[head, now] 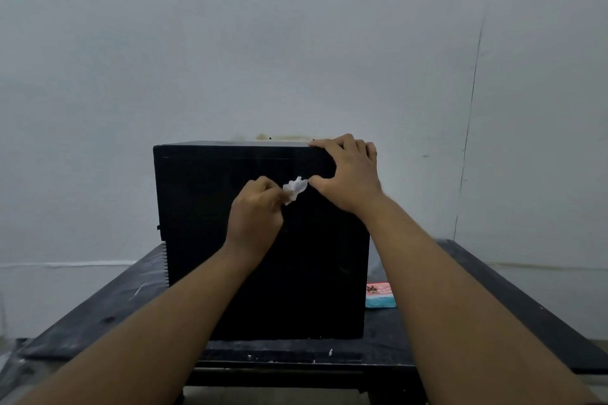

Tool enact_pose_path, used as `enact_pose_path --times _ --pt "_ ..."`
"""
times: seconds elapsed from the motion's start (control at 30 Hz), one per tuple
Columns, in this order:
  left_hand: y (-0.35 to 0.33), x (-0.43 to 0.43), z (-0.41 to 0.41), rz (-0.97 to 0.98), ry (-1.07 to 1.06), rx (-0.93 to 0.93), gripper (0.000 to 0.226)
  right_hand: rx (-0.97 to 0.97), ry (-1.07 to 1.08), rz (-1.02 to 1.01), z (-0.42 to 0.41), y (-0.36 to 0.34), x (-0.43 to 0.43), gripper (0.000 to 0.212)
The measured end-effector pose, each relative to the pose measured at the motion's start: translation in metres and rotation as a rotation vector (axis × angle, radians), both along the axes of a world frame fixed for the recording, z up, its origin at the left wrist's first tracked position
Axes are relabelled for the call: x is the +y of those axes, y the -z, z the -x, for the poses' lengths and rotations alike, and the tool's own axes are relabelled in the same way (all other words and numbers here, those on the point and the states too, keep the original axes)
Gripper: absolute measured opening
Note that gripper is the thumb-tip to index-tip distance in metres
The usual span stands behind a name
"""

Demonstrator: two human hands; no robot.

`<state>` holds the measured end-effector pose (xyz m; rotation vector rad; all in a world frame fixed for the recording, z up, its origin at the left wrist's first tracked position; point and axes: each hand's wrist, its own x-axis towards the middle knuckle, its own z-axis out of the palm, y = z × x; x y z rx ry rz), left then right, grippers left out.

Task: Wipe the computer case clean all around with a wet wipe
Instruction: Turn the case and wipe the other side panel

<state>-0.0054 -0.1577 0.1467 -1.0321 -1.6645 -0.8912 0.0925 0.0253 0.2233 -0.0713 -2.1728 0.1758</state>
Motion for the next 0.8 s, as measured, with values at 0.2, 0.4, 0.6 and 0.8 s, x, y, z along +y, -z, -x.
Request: enact_pose_path --times 0.2,0.4,0.6,0.8 --pt "-0.040 0.016 -0.025 -0.311 0.199 -0.303 0.065 0.370 -0.249 0.234 -0.003 -0.001 -0.008 0.020" --pt "-0.028 0.011 -0.020 -0.148 0.273 -0.220 0.066 0.279 -0.143 -0.006 0.018 0.018 -0.025 0.020" --pt "-0.053 -0.017 0.012 0.060 -0.101 -0.006 0.093 0.427 -0.033 -0.044 0.033 0.006 -0.027 0.007" --pt "-0.061 -0.018 0.022 0.338 -0.277 -0.050 0.110 0.508 0.004 0.085 0.040 0.020 -0.028 0.008"
